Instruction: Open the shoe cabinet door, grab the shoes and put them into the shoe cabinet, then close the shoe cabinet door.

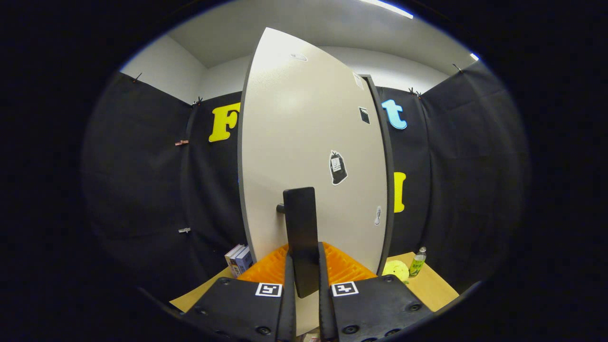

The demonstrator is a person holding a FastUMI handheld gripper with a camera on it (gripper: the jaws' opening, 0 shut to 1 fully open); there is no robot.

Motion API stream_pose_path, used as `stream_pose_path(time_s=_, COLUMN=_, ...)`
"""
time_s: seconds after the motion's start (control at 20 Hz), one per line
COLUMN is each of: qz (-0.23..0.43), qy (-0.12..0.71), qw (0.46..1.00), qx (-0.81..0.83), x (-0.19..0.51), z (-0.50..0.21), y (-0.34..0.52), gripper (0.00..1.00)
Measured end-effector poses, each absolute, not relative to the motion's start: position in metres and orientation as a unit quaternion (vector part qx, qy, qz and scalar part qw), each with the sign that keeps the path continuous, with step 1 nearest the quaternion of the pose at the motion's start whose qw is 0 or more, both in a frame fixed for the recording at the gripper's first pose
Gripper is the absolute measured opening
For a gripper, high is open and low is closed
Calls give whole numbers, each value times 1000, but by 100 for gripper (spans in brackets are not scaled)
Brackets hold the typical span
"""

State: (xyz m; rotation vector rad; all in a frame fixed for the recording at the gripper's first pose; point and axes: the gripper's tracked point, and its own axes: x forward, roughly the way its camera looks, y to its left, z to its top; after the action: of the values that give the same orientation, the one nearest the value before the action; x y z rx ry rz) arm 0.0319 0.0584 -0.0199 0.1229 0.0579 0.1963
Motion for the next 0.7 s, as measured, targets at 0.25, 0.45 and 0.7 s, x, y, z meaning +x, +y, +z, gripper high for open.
stream_pose_path(time_s=0.25, qz=81, qy=41, qw=994, qx=68, x=20, z=-20, y=22, gripper=22)
stream_pose_path(time_s=0.45, qz=67, qy=48, qw=994, qx=74, x=15, z=-20, y=-3, gripper=22)
stream_pose_path(time_s=0.7, qz=38, qy=51, qw=995, qx=74, x=15, z=-24, y=-34, gripper=22)
